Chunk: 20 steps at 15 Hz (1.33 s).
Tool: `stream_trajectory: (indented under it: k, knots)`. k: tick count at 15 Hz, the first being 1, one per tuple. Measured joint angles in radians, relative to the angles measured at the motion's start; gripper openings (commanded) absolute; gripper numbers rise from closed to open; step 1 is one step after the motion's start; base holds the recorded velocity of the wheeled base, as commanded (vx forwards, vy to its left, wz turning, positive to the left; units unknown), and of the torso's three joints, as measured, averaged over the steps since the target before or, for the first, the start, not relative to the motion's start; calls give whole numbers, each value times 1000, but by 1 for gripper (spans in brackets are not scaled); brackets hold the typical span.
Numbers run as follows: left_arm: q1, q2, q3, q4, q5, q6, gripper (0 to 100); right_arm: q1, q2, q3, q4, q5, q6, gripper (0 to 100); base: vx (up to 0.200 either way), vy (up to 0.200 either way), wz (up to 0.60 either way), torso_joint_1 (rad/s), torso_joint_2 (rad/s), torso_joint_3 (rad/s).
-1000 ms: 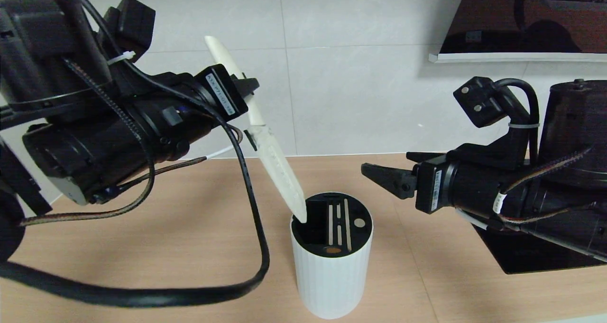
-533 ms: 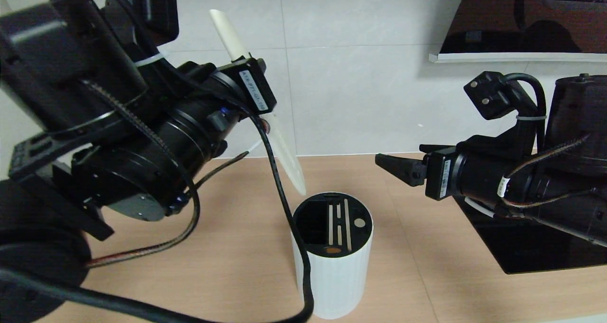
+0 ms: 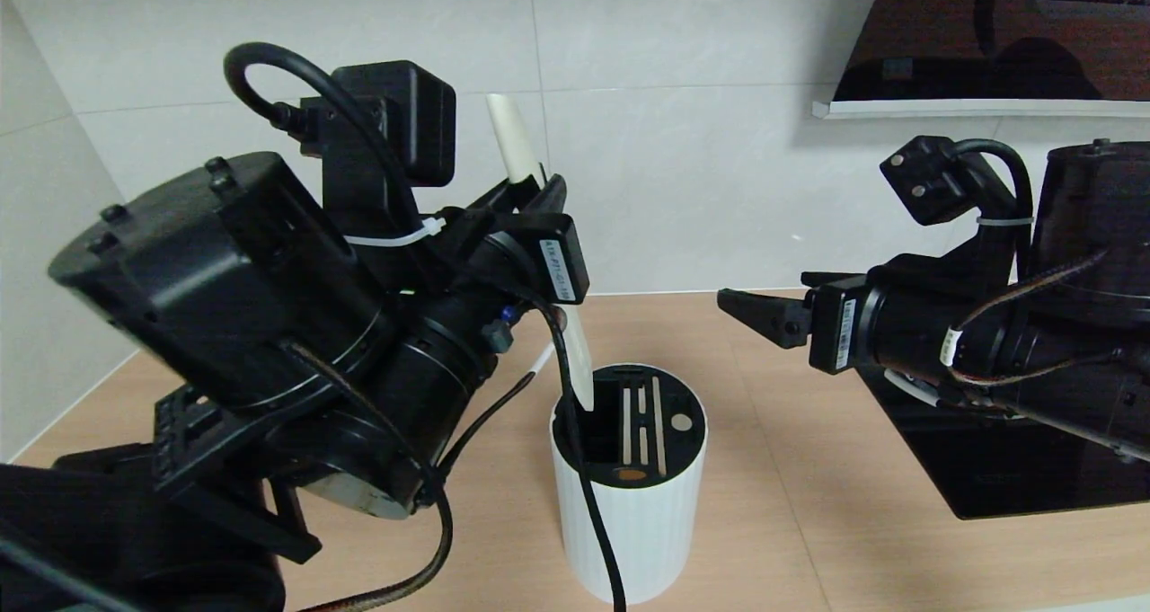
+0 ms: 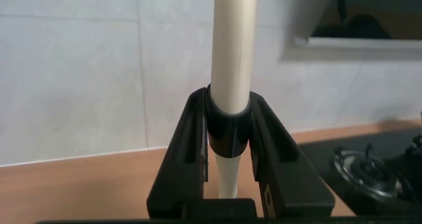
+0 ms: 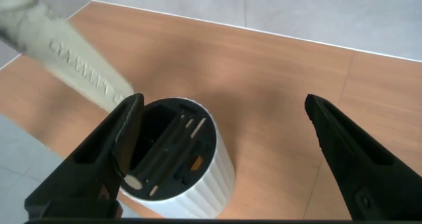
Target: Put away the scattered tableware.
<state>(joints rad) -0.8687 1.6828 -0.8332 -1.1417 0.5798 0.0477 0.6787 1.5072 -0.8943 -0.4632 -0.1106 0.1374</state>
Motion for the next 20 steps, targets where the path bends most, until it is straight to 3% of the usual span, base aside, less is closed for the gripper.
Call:
stream_trajectory:
  k: [11, 15, 20]
  knots:
    - [-28, 54, 14, 0, 3, -33, 0, -1, -3, 9, -1, 0, -7, 100, 0, 0, 0, 0, 0, 0]
    - [-41, 91, 26, 2, 4, -61, 0, -1, -3, 9, 0, 0, -7, 100, 0, 0, 0, 0, 0, 0]
    - [-59, 153, 46, 2, 47, -83, 0, -1, -3, 9, 7, -1, -7, 100, 0, 0, 0, 0, 0, 0]
